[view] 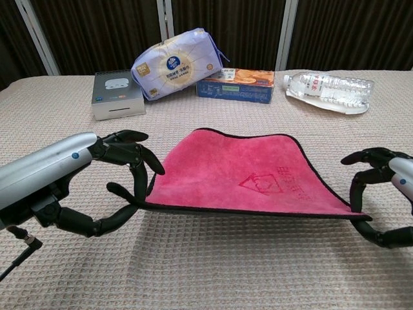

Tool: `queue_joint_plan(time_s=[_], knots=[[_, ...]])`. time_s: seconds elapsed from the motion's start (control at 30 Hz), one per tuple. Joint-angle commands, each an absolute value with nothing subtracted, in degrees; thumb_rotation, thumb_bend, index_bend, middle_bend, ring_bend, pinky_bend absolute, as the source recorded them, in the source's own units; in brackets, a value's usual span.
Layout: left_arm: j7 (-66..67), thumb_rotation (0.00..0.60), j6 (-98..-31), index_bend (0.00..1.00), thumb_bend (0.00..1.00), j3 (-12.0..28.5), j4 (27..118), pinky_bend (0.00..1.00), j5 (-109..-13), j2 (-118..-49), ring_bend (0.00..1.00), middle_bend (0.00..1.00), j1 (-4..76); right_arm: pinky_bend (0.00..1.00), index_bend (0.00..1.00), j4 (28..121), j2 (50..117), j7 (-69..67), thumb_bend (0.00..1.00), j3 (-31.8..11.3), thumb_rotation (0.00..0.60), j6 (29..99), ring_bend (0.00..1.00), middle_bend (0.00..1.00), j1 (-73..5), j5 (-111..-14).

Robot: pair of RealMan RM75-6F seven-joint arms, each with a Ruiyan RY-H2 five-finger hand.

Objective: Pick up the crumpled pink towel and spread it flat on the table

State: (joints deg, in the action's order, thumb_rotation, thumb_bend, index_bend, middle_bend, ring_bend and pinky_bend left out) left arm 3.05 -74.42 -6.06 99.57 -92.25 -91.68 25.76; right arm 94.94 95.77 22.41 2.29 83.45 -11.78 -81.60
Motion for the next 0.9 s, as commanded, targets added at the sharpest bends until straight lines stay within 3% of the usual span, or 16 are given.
queue_joint_plan(time_s=[0.03,0.9], knots=[[3.1,0.6,-74.6,0.56,0.48,-6.4,99.6,0.05,-92.7,-91.7,0.03,0.26,25.4,0.0,0.71,95.1,95.7,22.2,0.47,2.7,0.6,83.4,0.0,0.18,-11.5,-82.1],[1.3,0.6,-74.5,0.56,0.48,-8.9,98.4,0.05,-96.0,-90.1,0.03,0.26,23.0,0.0,0.71,93.5,96.8,21.7,0.47,5.5,0.6,82.3,0.0,0.18,-8.7,-84.9]])
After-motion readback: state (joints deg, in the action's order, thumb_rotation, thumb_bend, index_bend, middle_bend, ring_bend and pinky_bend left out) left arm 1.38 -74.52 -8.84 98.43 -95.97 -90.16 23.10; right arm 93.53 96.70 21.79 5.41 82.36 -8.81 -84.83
